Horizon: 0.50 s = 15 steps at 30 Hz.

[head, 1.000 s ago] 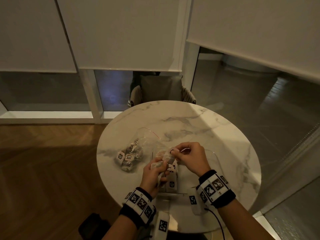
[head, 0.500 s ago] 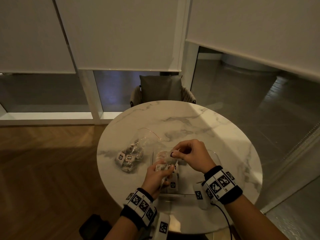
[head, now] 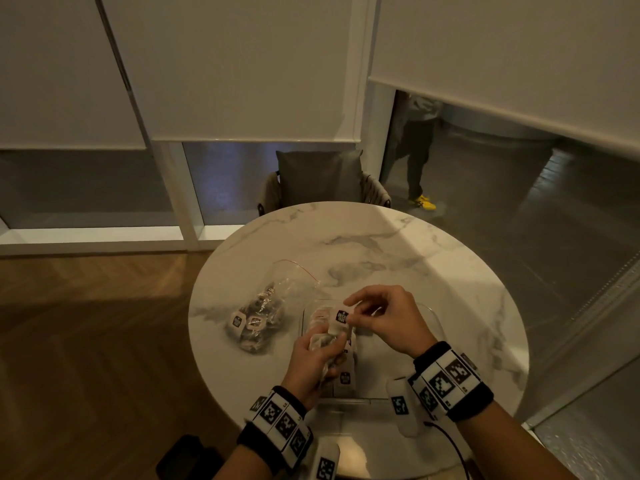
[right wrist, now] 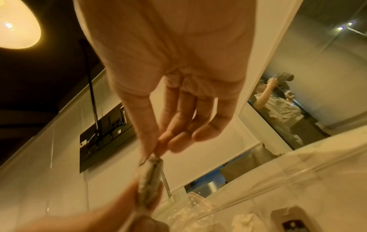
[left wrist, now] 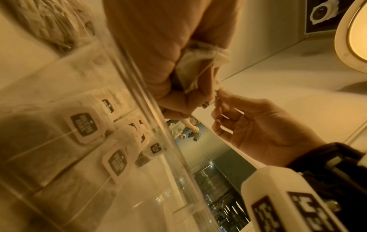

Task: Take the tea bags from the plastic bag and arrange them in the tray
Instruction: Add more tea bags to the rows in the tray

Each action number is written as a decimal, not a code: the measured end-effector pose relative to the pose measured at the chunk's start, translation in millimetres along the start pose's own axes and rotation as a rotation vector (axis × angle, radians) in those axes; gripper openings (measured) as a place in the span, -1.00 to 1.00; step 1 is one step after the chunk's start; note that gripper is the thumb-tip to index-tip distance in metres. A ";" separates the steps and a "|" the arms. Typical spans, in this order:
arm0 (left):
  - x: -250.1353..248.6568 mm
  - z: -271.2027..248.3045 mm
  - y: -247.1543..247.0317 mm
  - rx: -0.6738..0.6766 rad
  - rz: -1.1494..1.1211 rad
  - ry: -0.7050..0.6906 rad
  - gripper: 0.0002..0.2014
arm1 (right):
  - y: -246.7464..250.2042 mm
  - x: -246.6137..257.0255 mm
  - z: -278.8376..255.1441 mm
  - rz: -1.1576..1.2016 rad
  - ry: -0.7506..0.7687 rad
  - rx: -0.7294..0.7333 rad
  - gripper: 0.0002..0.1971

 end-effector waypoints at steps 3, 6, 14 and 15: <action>0.1 -1.7 -0.4 -0.001 0.021 -0.014 -0.86 | 0.8 0.2 0.9 -0.031 0.005 0.016 -0.79; 0.0 -1.8 -0.5 0.013 0.015 -0.020 -0.84 | 1.4 -0.9 2.0 -0.022 0.010 0.054 -0.78; 0.7 -0.2 0.9 -0.013 -0.015 -0.037 -0.78 | 4.8 -7.4 -1.2 -0.014 0.017 -0.053 -0.80; 0.7 -0.3 1.4 -0.014 -0.033 -0.036 -0.79 | 4.0 -7.7 -2.6 0.000 0.011 -0.063 -0.84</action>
Point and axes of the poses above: each hand's wrist, its own z-axis towards the middle knuckle, its own y-axis out of the back of the hand, x = y × z, the point moved 5 cm from there along z, towards the middle knuckle, and after that the axes turned 10 degrees about y, right-handed, at the moved point
